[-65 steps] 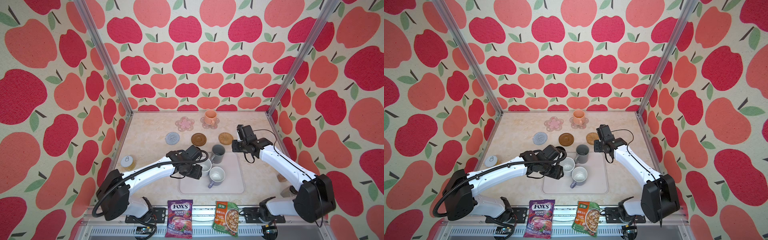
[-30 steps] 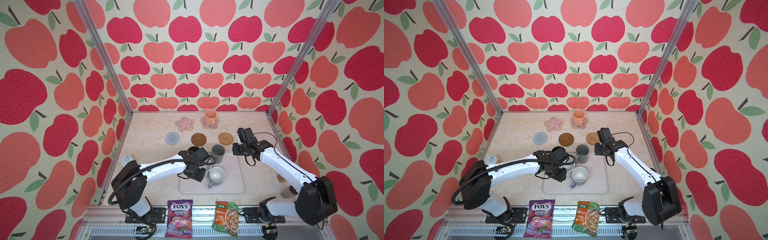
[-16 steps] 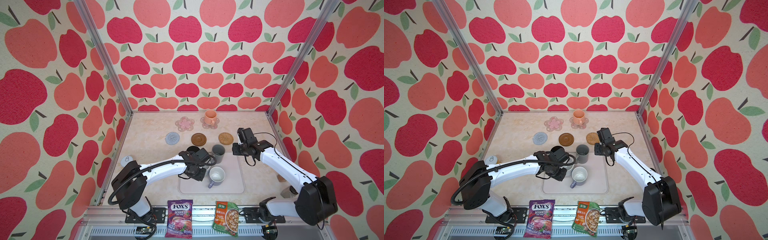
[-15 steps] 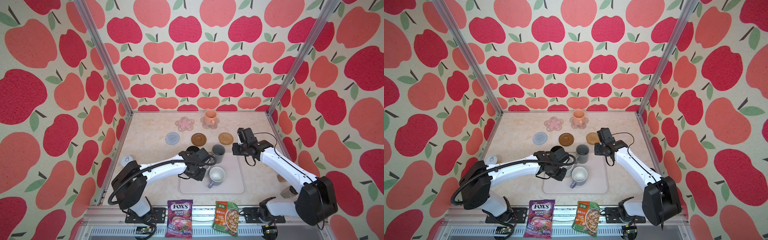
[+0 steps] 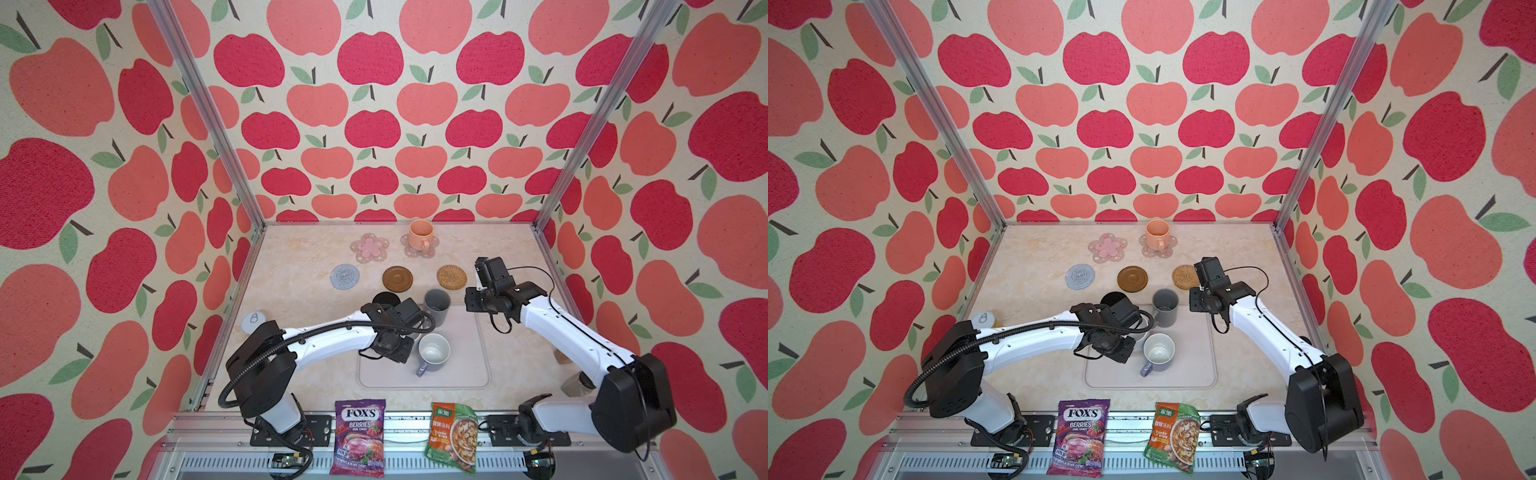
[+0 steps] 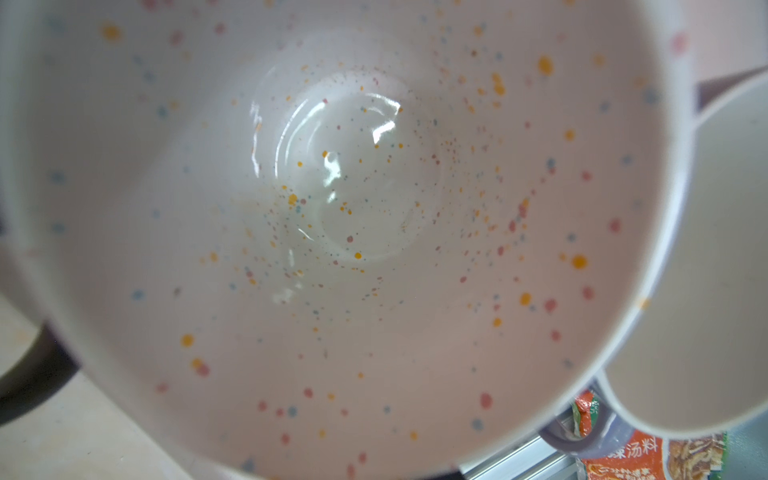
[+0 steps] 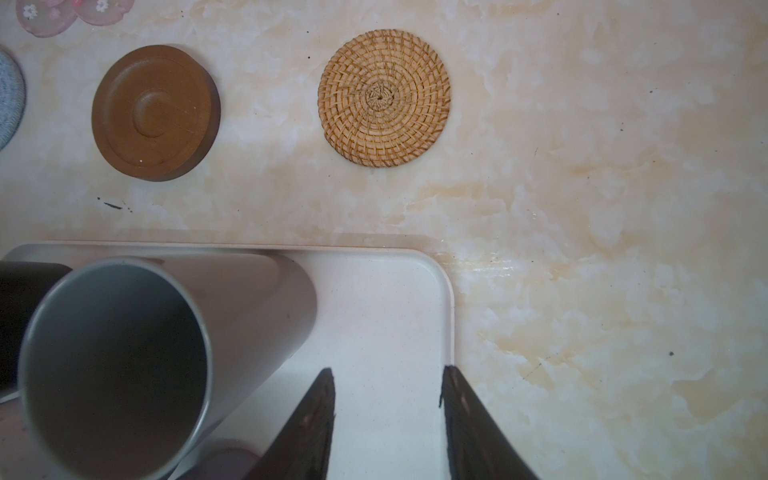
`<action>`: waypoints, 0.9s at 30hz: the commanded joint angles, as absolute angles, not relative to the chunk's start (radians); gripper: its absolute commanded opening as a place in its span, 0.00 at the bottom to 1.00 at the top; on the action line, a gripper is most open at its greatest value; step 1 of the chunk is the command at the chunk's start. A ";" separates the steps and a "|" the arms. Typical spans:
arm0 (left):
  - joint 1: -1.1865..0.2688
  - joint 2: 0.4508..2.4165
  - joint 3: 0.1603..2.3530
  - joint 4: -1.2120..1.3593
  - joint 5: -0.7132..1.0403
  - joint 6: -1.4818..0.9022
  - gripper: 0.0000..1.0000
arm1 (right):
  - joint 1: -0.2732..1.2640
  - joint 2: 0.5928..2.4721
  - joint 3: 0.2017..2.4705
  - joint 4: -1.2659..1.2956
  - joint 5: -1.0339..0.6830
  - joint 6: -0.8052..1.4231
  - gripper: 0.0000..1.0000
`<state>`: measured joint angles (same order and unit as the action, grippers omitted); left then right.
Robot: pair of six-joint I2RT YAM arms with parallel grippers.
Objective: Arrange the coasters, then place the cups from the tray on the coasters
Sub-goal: 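Close left gripper on the white speckled mug rim and lift it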
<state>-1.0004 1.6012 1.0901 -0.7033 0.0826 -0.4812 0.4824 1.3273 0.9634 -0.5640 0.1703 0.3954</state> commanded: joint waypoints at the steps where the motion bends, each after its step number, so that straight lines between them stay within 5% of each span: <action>1: -1.017 1.621 1.119 -0.728 0.069 -0.498 0.03 | 0.488 1.301 0.939 -0.560 0.162 0.416 0.45; 27: -1.047 1.512 1.134 -0.863 0.051 -0.487 0.00 | 0.488 1.341 0.940 -0.531 0.132 0.433 0.45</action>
<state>-1.0389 1.5692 1.1046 -0.8124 0.0555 -0.4805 0.4824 1.3312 0.9485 -0.5388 0.1471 0.4107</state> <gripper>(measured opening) 0.206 0.453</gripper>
